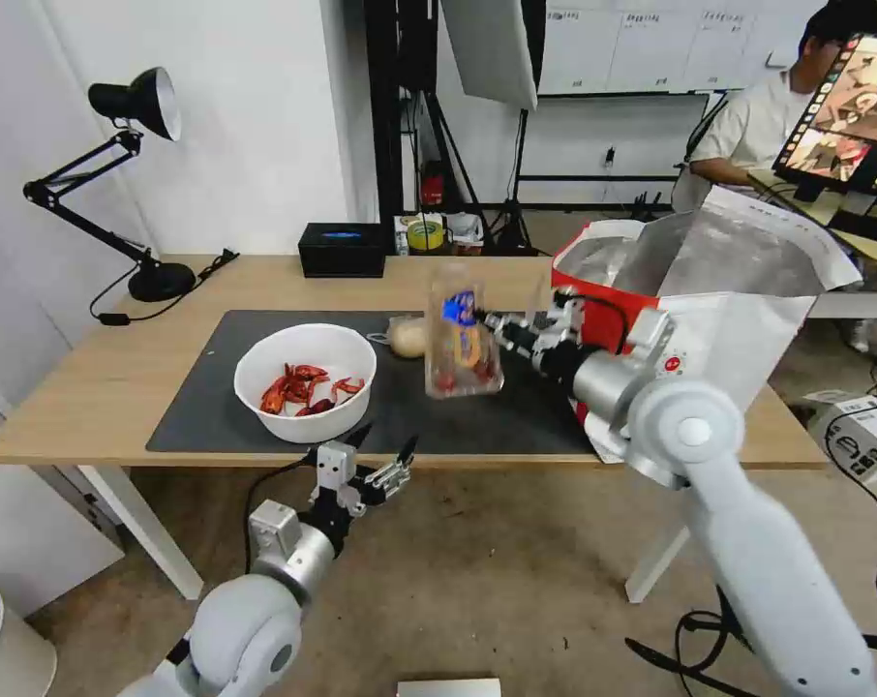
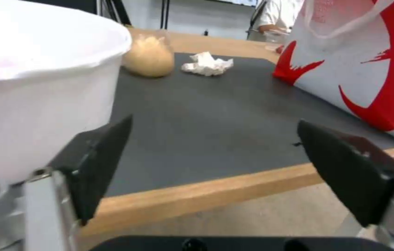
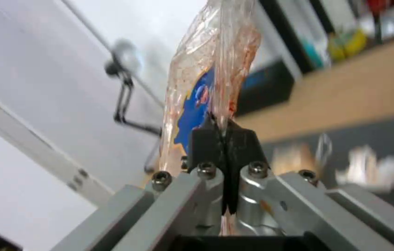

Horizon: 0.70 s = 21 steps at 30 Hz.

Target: Pick up the trash from the table and place it into the takeout bag.

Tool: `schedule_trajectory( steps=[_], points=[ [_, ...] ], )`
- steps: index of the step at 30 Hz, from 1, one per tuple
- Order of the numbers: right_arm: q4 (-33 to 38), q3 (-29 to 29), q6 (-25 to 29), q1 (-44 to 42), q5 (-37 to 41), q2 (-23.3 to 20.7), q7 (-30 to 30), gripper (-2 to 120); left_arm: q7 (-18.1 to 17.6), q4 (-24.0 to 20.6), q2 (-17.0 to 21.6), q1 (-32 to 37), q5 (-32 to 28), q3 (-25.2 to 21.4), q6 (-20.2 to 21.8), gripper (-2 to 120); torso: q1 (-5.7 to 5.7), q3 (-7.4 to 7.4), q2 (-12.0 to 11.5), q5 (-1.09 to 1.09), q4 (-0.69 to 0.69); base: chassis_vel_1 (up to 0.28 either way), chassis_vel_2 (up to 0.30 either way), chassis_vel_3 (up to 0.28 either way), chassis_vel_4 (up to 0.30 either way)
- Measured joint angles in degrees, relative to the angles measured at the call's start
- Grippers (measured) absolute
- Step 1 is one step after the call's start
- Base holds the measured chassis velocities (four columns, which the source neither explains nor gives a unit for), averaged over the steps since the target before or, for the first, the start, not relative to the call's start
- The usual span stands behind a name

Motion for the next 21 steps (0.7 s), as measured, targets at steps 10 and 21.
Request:
schedule_trajectory(
  steps=[10,21],
  points=[
    [1.33,5.97,9.09,3.38,-1.83,-6.76,0.41,0,-0.01,-0.34,-2.44,2.99,2.34,-0.67,-0.56,100,0.0,0.0,0.0,0.0,-0.01,0.0,0.0,0.0,0.0],
    [-3.39,9.55,13.8,3.67,-15.02,-12.43,5.98,0,-0.02,-0.35,-3.47,3.12,3.05,0.43,-0.62,100,0.0,0.0,0.0,0.0,-0.01,0.0,0.0,0.0,0.0]
  ],
)
